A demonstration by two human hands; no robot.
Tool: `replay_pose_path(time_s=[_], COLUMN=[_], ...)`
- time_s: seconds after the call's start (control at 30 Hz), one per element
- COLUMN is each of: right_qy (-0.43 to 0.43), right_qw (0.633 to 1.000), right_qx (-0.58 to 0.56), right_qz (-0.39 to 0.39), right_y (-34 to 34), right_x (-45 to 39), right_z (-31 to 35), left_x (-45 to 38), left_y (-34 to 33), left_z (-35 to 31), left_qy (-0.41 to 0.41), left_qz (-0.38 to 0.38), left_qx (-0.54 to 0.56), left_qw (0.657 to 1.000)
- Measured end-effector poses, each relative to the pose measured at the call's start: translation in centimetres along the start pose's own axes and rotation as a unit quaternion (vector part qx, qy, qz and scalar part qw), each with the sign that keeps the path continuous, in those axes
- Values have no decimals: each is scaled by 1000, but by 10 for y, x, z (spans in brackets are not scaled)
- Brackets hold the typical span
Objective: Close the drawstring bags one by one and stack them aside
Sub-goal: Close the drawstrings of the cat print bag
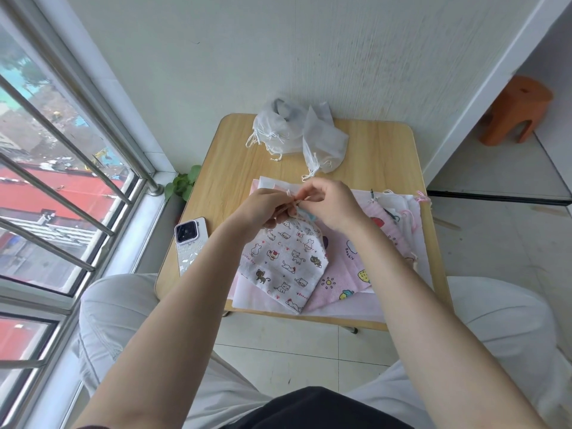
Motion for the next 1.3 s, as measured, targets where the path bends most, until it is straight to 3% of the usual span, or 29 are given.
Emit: replay_pose_path(time_s=[0.37, 0.53, 0.73, 0.9, 1.1, 1.3], right_qy=[-47, -36, -32, -1, 20, -4], right_qw=[987, 996, 999, 995, 985, 965], right_qx=[88, -27, 30, 83, 171, 253], right_qz=[129, 77, -7, -57, -29, 61], right_y=[7, 3, 1, 1, -4, -7], right_x=[0, 2, 4, 4, 2, -1], right_z=[-4, 3, 4, 5, 9, 15], left_x=[-1, -3, -2, 0, -4, -3], left_y=[-2, -6, -8, -6, -7, -11], left_z=[6, 7, 3, -1, 1, 0], left_qy=[-40, -67, -74, -67, -75, -128], left_qz=[-95, -88, -129, -153, -187, -174], left_qx=[-50, -42, 26, -19, -64, -115], left_qw=[993, 993, 989, 986, 977, 970])
Point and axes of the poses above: each hand's wrist, its own x-axis away from the middle knuckle, its own y-axis out of the back of the hand, z = x × y, the point moved 2 cm from there along -x, towards the middle knuckle, and after that the axes turned 8 degrees about y, right-handed, at the moved point
